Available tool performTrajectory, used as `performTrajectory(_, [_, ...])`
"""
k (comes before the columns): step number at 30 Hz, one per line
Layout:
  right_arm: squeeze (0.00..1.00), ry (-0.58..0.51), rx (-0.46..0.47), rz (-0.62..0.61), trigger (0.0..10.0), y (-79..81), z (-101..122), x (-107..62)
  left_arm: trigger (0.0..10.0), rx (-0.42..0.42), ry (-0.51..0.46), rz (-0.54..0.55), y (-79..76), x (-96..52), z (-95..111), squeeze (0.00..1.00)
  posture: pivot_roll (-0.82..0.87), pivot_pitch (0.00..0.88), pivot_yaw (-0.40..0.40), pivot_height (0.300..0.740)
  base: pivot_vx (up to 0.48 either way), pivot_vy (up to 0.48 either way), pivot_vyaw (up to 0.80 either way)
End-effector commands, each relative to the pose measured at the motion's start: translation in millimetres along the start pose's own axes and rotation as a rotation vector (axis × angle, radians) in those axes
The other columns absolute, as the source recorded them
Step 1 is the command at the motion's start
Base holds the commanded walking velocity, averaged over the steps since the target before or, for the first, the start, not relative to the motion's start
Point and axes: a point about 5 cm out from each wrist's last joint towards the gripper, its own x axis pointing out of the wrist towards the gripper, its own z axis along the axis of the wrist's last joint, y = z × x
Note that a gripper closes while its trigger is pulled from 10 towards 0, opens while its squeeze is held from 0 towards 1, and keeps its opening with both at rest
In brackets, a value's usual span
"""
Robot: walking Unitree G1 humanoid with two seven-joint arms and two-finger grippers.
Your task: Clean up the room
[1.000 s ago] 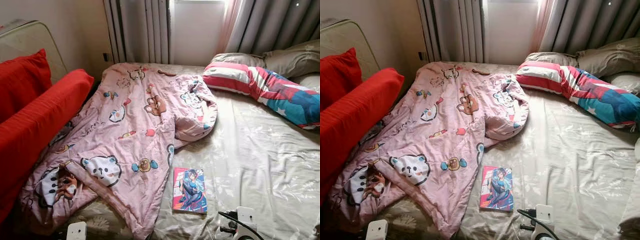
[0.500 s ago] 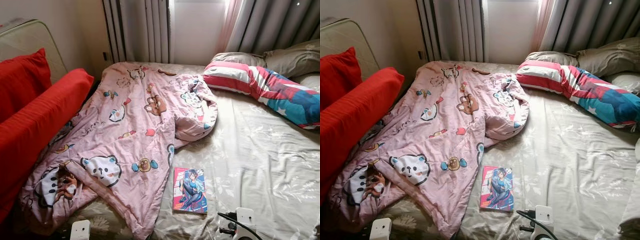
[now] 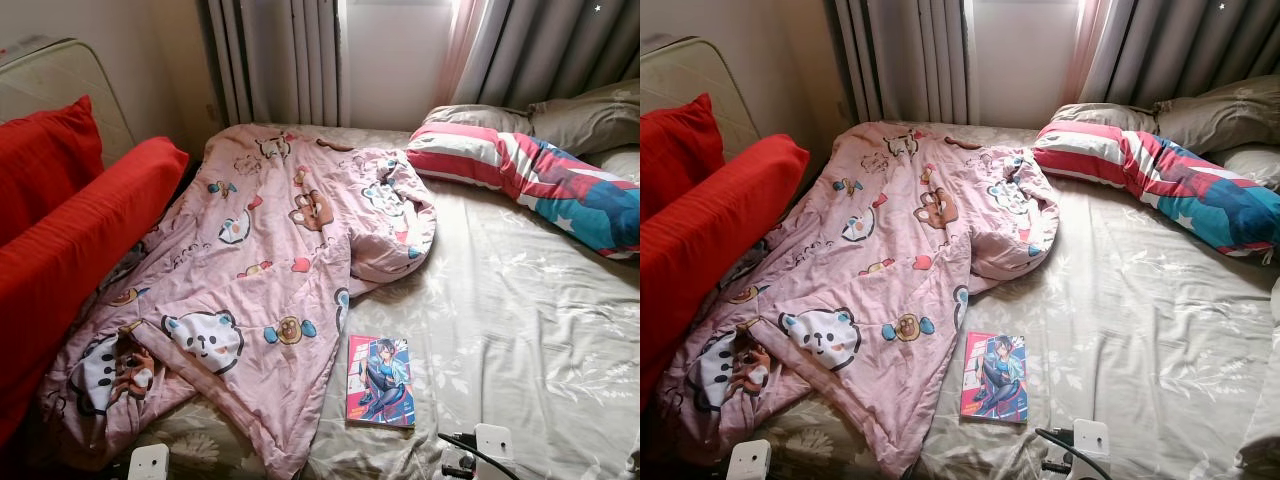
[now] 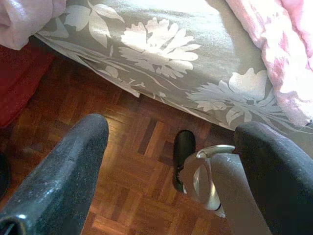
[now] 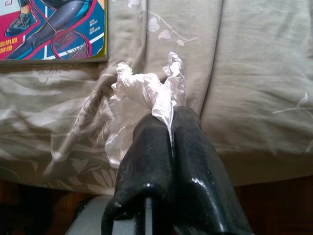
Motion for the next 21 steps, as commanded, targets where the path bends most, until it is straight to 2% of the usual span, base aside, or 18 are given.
performTrajectory(1, [0.0,0.037,-0.005,-0.003,10.0,-2.5,-8.5,-1.8,10.0,0.01,0.03,-0.005,-6.6,0.1,-6.4,0.0,0.01,0.0,0.0,0.74,-0.247,0.0,0.0])
performTrajectory(8, [0.0,0.05,-0.002,-0.008,10.0,-7.8,-10.7,-2.6,10.0,0.013,0.036,-0.02,-20.3,2.0,-7.0,0.0,0.01,0.0,0.006,0.74,-0.259,0.0,0.0])
performTrajectory(21, [0.0,0.053,0.01,-0.009,10.0,-8.0,-10.5,-2.4,10.0,0.015,0.04,-0.008,-14.3,0.5,-9.8,0.0,0.0,0.0,0.013,0.74,-0.266,0.0,0.0])
